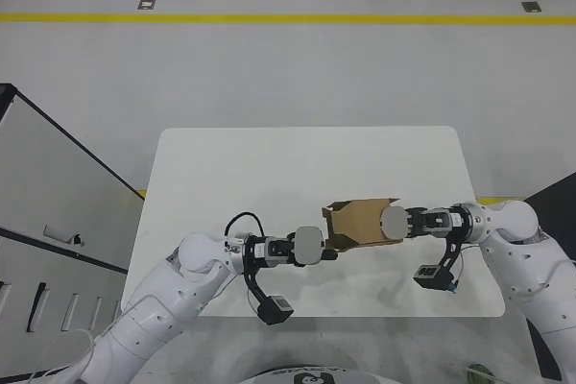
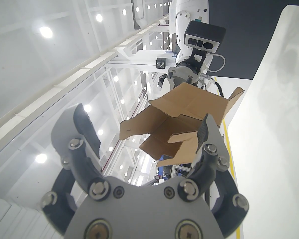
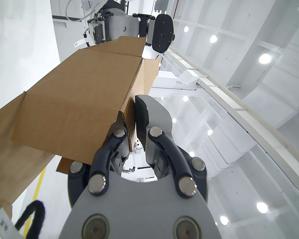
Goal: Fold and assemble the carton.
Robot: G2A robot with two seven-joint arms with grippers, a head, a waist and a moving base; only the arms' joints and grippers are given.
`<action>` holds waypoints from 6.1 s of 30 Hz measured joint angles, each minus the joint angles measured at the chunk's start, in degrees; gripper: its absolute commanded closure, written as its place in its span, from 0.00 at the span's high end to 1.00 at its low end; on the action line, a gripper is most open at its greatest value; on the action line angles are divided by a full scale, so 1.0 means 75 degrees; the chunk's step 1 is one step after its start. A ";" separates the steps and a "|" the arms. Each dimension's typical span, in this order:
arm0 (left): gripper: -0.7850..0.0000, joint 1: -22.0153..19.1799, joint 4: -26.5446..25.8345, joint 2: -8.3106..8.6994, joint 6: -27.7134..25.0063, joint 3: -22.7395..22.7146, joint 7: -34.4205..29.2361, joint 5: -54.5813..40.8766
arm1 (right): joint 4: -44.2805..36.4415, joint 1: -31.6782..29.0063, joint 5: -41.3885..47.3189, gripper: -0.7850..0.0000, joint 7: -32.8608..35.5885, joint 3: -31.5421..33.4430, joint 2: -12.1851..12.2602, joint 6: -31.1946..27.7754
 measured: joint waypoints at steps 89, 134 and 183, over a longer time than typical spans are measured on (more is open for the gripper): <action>1.00 -0.0134 0.0041 -0.0012 0.0000 0.0188 0.0113 -0.0200 | -0.0360 -0.0115 -0.0073 0.00 -0.0576 0.0053 -0.0417 -0.0575; 1.00 -0.0223 0.0182 -0.0029 0.0049 0.0202 0.0176 -0.0372 | -0.0091 -0.0111 -0.0136 0.00 -0.0499 0.0046 -0.0607 -0.0498; 1.00 0.0135 -0.0389 0.0155 0.0304 -0.0553 0.0043 0.0105 | -0.0373 -0.0651 0.0500 0.00 -0.0145 0.0961 -0.0653 -0.0155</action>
